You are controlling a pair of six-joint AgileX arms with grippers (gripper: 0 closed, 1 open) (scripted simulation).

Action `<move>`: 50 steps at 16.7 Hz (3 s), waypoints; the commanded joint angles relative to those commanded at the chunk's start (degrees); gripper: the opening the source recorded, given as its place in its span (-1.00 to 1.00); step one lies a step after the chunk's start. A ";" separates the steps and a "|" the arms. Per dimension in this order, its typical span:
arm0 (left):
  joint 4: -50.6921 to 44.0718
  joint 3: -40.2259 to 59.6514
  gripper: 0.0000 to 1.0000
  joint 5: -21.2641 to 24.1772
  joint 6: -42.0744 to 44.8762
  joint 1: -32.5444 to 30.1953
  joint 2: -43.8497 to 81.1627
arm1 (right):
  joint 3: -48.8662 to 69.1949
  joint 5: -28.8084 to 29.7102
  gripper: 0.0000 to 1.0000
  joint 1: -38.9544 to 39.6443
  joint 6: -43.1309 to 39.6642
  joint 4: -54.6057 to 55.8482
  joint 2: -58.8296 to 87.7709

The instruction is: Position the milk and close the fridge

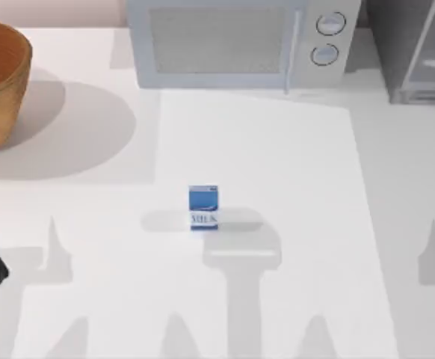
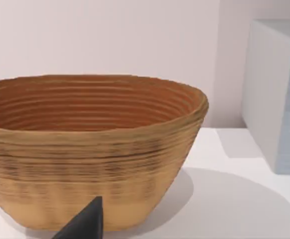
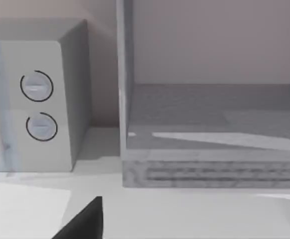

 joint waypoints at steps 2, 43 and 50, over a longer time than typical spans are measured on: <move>0.00 0.00 1.00 0.00 0.00 0.00 0.00 | 0.01 0.12 1.00 0.12 0.01 0.12 0.11; 0.00 0.00 1.00 0.00 0.00 0.00 0.00 | 39.27 63.58 1.00 63.22 0.95 71.81 113.31; 0.00 0.00 1.00 0.00 0.00 0.00 0.00 | 54.68 65.96 1.00 65.64 1.32 82.62 138.94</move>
